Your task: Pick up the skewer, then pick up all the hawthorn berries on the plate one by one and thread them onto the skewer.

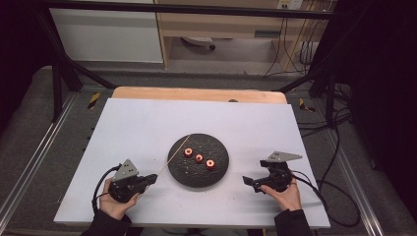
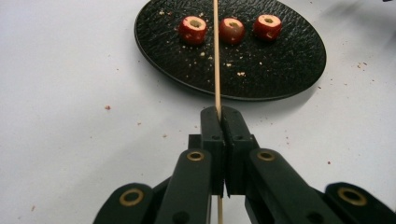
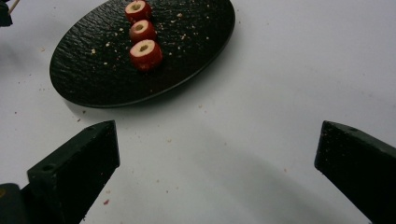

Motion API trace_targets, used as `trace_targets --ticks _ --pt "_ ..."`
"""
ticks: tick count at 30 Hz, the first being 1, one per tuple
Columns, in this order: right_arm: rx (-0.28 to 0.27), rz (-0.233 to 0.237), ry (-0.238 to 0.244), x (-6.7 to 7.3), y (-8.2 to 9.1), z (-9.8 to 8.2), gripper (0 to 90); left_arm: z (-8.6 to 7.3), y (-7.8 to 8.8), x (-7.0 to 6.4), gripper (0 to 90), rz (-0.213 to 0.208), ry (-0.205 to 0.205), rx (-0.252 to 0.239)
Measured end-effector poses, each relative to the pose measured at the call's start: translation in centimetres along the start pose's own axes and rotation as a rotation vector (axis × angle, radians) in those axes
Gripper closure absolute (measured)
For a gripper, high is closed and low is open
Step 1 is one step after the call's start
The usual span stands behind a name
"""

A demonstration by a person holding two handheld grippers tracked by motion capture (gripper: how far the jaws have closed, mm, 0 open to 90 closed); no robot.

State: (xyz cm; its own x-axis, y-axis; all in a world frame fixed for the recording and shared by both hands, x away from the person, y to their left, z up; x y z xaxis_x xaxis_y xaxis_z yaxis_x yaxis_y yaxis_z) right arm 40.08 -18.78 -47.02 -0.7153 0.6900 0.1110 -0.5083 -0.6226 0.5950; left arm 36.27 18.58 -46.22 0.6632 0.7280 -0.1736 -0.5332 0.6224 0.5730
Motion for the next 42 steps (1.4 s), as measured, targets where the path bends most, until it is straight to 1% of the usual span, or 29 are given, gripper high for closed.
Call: trace_targets --ticks 2,8,10,11,13,14,17,18,21,26,27,29,30,31,34,39,42 --pt "0.008 0.002 0.016 0.4 -0.4 0.9 0.6 -0.1 0.1 0.1 88.4 -0.001 0.002 -0.001" --pt "0.041 0.005 0.036 1.2 -1.4 2.5 0.6 -0.4 0.2 0.3 88.4 -0.004 0.002 -0.002" --pt "0.046 0.010 0.040 1.4 -1.6 2.8 0.6 -0.5 0.2 0.4 88.4 -0.010 0.008 0.000" --pt "0.052 0.016 0.056 1.8 -2.1 3.5 0.6 -0.5 0.2 0.4 88.4 -0.009 0.007 0.002" --pt "0.061 0.018 0.056 2.1 -2.3 3.7 0.6 -0.5 0.1 0.4 88.4 -0.009 0.007 0.001" --pt "0.074 0.018 0.065 2.4 -2.7 4.2 0.6 -0.6 0.1 0.3 88.4 -0.009 0.007 0.001" --pt "0.083 0.023 0.073 2.7 -3.1 4.7 0.6 -0.6 0.1 0.4 88.4 -0.011 0.007 0.001" --pt "0.095 0.020 0.088 2.9 -3.5 5.2 0.6 -0.6 0.1 0.4 88.4 -0.012 0.008 0.000" --pt "0.105 0.017 0.088 3.2 -4.0 5.6 0.6 -0.6 0.1 0.4 88.4 -0.012 0.011 0.001" --pt "0.158 0.007 0.106 3.7 -5.2 6.6 1.1 -0.6 0.1 0.5 88.4 -0.016 0.015 -0.004" --pt "0.172 0.006 0.115 3.9 -5.6 7.0 1.2 -0.6 0.1 0.6 88.4 -0.013 0.015 -0.005" --pt "0.180 0.008 0.118 4.0 -5.9 7.1 1.3 -0.6 0.1 0.6 88.4 -0.011 0.013 -0.003" --pt "0.199 0.006 0.121 4.2 -6.3 7.4 1.7 -0.6 0.1 0.6 88.4 -0.011 0.014 -0.004" --pt "0.199 0.006 0.121 4.2 -6.3 7.4 1.7 -0.6 0.0 0.6 88.4 -0.011 0.013 -0.003" --pt "0.223 0.008 0.136 4.3 -7.0 7.8 3.0 -0.7 0.0 0.7 88.4 -0.006 0.013 -0.001" --pt "0.273 0.022 0.138 4.7 -8.1 8.4 8.3 -0.7 -0.1 0.8 88.4 -0.004 0.013 0.004" --pt "0.318 0.033 0.138 4.9 -8.8 8.6 13.1 -0.8 -0.1 0.8 88.4 -0.004 0.012 0.008"
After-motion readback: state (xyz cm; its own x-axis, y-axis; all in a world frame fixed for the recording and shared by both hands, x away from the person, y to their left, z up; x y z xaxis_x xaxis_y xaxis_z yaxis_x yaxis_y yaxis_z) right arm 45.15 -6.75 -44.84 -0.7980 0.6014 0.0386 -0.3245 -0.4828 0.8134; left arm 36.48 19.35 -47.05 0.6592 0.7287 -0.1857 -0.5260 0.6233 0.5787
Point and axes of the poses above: each handheld gripper's, and its own axes: y roughly backward along the jaws, z roughly out of its top, x roughly to its left, the point moved 7 cm from there along -y, roughly forward along the jaws, and after that the axes turned 6 degrees about y, right-handed, at the moved point
